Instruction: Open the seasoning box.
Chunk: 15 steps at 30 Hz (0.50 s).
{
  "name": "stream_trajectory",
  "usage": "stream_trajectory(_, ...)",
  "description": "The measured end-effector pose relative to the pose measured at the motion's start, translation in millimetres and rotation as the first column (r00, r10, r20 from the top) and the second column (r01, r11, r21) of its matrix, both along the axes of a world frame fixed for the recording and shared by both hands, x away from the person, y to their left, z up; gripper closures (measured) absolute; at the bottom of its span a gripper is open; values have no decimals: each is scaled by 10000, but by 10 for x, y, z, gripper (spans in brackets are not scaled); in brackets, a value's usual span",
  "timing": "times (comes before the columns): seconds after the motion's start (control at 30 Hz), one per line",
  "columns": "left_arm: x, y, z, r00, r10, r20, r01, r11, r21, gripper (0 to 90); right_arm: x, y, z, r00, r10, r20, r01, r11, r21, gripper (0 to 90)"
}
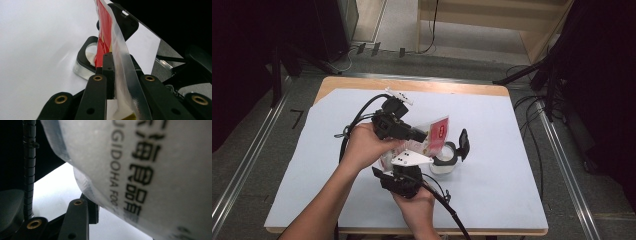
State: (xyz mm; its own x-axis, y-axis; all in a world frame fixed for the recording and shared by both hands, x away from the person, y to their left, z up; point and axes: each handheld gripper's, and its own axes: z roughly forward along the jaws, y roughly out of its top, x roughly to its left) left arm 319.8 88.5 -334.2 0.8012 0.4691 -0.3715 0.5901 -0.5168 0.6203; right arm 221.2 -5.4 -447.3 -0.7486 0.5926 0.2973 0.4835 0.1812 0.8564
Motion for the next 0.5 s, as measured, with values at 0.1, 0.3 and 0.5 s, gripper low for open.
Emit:
stream_trajectory(0.1,0,-2,-1,10000,2,-14,-2,10000,-18,825,-4,1,4,10000,25,-51,-24,10000,97,632)
stream_trajectory(0.3,-8,-7,7,9999,-43,107,43,10000,50,825,-3,-4,5,10000,3,-32,-3,10000,67,632)
stream_trajectory(0.5,-30,-15,28,9998,-46,200,46,10000,8,825,-17,-8,23,10000,-25,21,25,9999,171,632)
